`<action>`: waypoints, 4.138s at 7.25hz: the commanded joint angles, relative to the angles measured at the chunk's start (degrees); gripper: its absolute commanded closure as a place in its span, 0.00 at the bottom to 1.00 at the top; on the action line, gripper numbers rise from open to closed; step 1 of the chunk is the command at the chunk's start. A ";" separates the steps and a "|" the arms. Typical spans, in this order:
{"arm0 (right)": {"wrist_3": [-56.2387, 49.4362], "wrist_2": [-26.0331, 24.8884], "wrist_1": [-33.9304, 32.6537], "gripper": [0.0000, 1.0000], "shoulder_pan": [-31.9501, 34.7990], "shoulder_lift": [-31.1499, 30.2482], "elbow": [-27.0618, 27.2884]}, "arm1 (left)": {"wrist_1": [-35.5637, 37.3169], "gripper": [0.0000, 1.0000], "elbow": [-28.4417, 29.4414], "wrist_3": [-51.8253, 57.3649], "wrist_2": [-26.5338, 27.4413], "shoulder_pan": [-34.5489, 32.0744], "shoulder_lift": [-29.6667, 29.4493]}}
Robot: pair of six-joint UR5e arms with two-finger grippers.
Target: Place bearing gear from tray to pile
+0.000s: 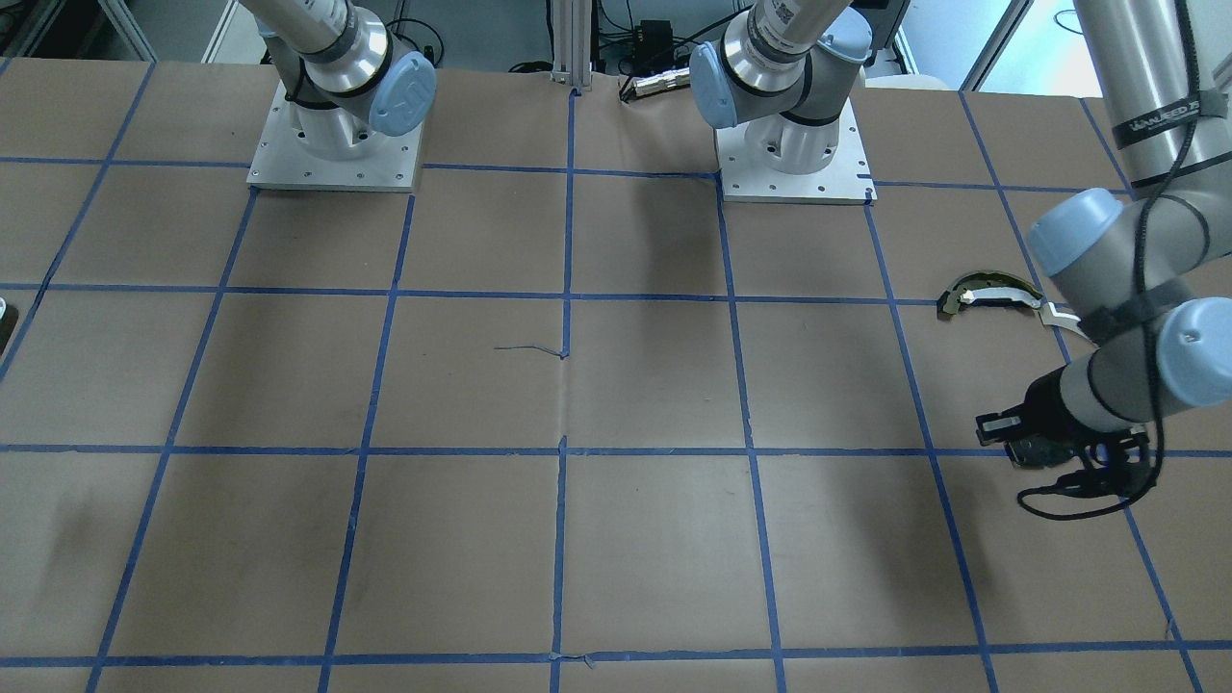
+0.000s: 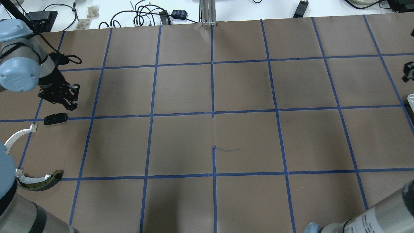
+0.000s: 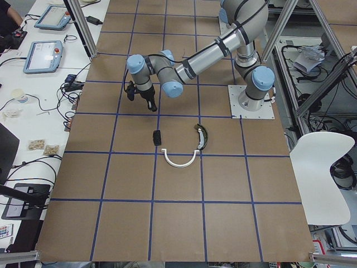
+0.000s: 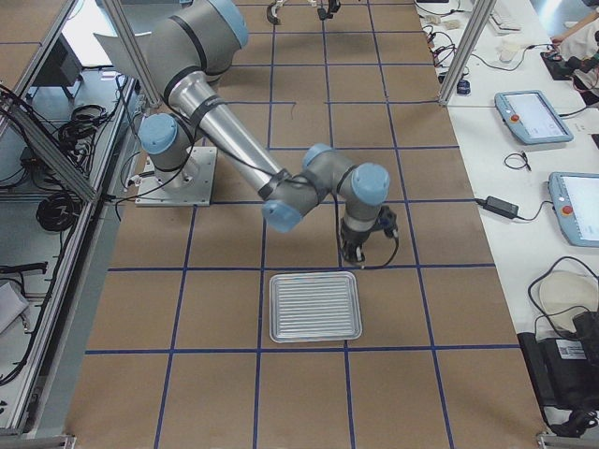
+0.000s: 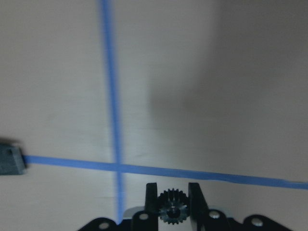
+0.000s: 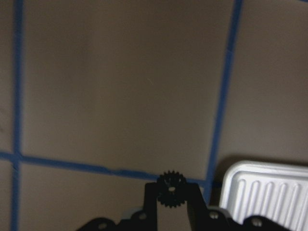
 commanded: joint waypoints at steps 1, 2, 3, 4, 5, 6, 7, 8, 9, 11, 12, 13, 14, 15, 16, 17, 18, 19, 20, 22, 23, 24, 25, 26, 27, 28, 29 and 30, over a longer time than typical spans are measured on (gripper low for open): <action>31.38 2.07 6.37 0.99 22.01 -2.22 -0.31 | 0.12 1.00 -1.92 8.22 0.50 9.05 0.08; 48.05 4.70 8.17 1.00 33.51 -3.54 0.82 | 0.38 1.00 -2.89 10.26 1.11 11.43 -0.71; 61.53 8.20 5.23 1.00 43.80 -1.55 1.87 | 0.47 1.00 -3.42 10.28 1.20 11.89 -1.32; 68.45 9.28 -1.85 1.00 49.39 -0.14 1.97 | 0.56 1.00 -4.03 10.28 1.38 11.98 -1.76; 80.88 16.78 -4.53 1.00 53.53 3.36 2.67 | 0.47 1.00 -4.65 10.28 2.77 11.98 -1.77; 88.31 19.98 -15.35 0.99 58.88 7.92 2.94 | 0.47 1.00 -4.91 10.19 4.87 12.16 -1.77; 88.91 19.76 -17.89 0.96 60.50 10.57 2.94 | 0.30 1.00 -5.00 10.28 4.89 12.16 -1.77; 87.96 19.32 -17.83 0.66 60.35 10.51 3.11 | 0.21 1.00 -5.18 10.02 4.90 12.16 -1.94; 87.86 18.70 -17.66 0.05 59.74 10.08 3.03 | 0.21 1.00 -5.44 10.28 4.72 12.16 -2.03; 81.33 17.91 -9.70 0.00 54.93 6.23 2.94 | 0.73 0.37 -5.44 10.10 4.10 12.16 -2.21; 72.65 16.25 -3.74 0.00 48.72 1.59 2.59 | 1.00 0.18 -5.44 10.02 4.10 12.16 -2.21; 61.26 13.98 3.37 0.00 41.61 -2.98 2.15 | 0.91 0.11 -5.44 9.75 4.10 12.07 -2.30; 51.22 12.39 7.44 0.00 35.10 -7.11 2.06 | 0.91 0.02 -5.10 9.66 3.93 11.99 -2.12; 43.12 9.85 10.44 0.00 29.90 -11.07 0.67 | 0.56 0.00 -4.48 9.66 3.93 10.77 -1.08; 39.82 6.51 18.13 0.00 27.24 -13.98 -3.44 | 0.73 0.00 -3.26 9.58 1.23 6.66 -0.02; 42.05 4.05 25.43 0.00 27.91 -16.71 -6.18 | 1.00 0.00 -0.03 5.66 -3.49 -0.08 0.60; 46.77 4.11 28.20 0.00 32.35 -20.22 -4.29 | 0.82 0.00 1.75 1.53 -4.06 -7.37 1.39; 46.81 4.54 28.31 0.00 35.70 -22.34 0.08 | 0.91 0.00 1.76 0.27 -4.16 -13.70 2.26; 46.55 4.98 26.57 0.00 36.00 -24.01 4.48 | 1.17 0.00 1.68 -2.96 -4.16 -19.94 2.36; 41.03 3.84 22.52 0.00 34.34 -26.48 4.70 | 2.39 0.00 0.98 -10.00 -4.24 -30.77 1.32; 39.19 2.89 23.29 0.00 32.41 -26.67 3.04 | 5.97 0.00 0.28 -12.03 -4.51 -34.47 0.18; 38.99 3.49 22.95 0.00 31.35 -26.67 1.81 | 8.18 0.00 -1.82 -12.13 -6.60 -36.86 -0.36; 39.25 4.02 22.34 0.00 29.25 -26.15 0.14 | 9.60 0.00 -4.80 -11.79 -6.97 -37.06 -0.36; 38.99 3.32 25.21 0.00 27.58 -26.05 -0.22 | 11.70 0.00 -6.83 -11.70 -6.80 -37.06 -0.80; 38.99 3.93 27.32 0.00 27.13 -25.70 -0.49 | 11.89 0.00 -7.46 -11.43 -6.62 -36.97 -1.41; 38.91 3.15 26.91 0.00 27.12 -24.92 -1.19 | 11.90 0.00 -7.47 -11.17 -6.44 -36.88 -2.29; 38.99 3.84 25.86 0.00 27.12 -23.60 -1.98 | 11.81 0.00 -7.55 -11.34 -6.36 -36.88 -3.17; 38.99 3.58 24.11 0.00 27.21 -22.11 -3.29 | 11.81 0.00 -7.55 -11.26 -6.27 -36.88 -3.52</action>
